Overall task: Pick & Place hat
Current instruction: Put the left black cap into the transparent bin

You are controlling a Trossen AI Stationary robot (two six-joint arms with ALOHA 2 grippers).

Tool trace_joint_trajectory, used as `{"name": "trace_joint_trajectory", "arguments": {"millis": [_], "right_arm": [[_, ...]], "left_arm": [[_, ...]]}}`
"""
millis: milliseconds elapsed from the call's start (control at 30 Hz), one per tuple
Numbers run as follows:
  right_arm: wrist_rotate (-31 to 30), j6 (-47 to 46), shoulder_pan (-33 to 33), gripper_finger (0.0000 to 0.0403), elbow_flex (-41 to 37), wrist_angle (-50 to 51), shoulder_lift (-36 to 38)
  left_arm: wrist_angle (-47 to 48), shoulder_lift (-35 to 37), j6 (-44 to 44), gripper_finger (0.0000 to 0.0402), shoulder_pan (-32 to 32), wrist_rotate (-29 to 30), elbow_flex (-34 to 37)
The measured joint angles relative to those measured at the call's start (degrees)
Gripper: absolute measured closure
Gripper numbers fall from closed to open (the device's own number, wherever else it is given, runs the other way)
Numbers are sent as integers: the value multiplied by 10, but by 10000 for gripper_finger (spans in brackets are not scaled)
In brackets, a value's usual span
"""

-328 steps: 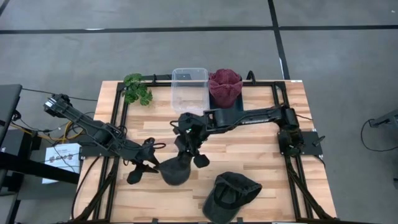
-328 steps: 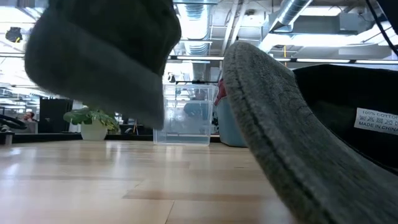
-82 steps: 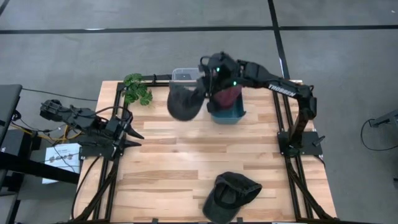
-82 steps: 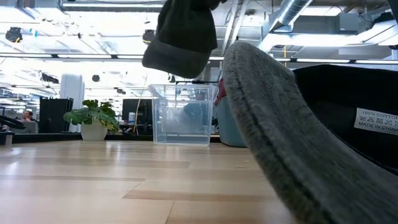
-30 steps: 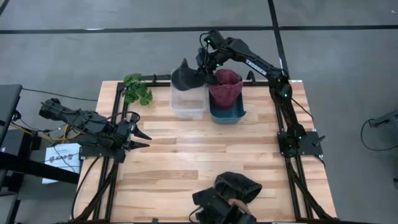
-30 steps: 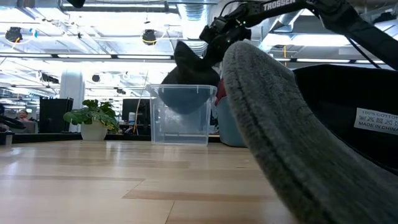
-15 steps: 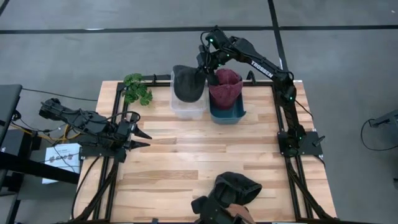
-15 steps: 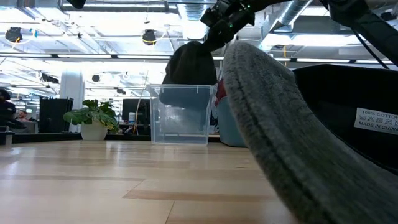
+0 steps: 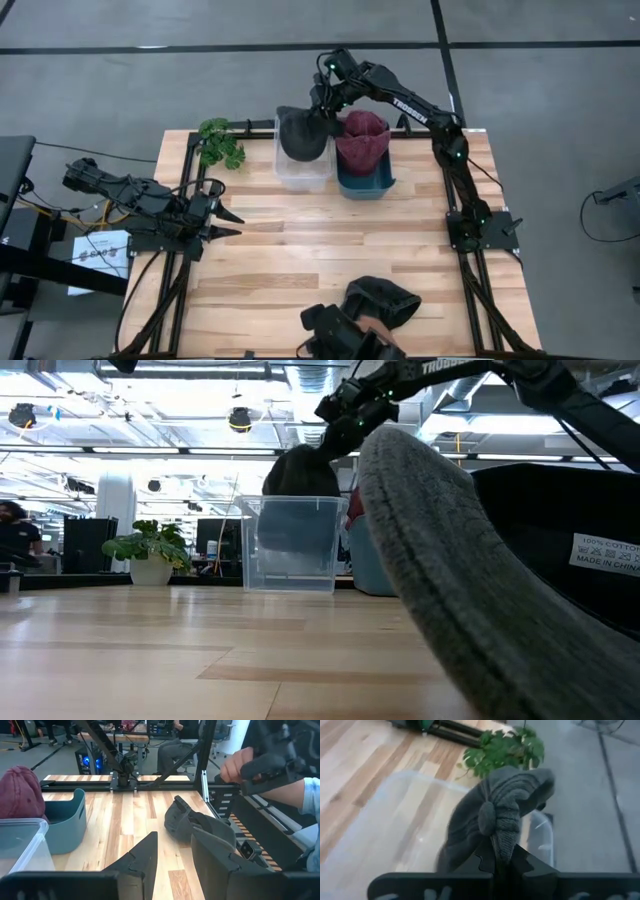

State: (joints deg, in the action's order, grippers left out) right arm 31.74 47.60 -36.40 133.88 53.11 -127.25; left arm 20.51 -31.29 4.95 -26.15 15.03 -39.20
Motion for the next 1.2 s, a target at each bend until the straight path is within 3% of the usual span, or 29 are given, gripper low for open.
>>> {"name": "trace_joint_trajectory", "arguments": {"millis": [400, 733, 933, 1200], "right_arm": [[8, 4, -19, 403, -1, -38, -68], [-37, -37, -28, 403, -2, -45, -66], [-108, -61, -31, 403, -2, -24, -66], [-137, -116, -36, 403, -2, -25, -66]], "left_arm": [[0, 0, 0, 284, 0, 4, 0], [0, 0, 0, 284, 0, 4, 0], [0, 0, 0, 284, 0, 4, 0], [0, 0, 0, 284, 0, 4, 0]]}}
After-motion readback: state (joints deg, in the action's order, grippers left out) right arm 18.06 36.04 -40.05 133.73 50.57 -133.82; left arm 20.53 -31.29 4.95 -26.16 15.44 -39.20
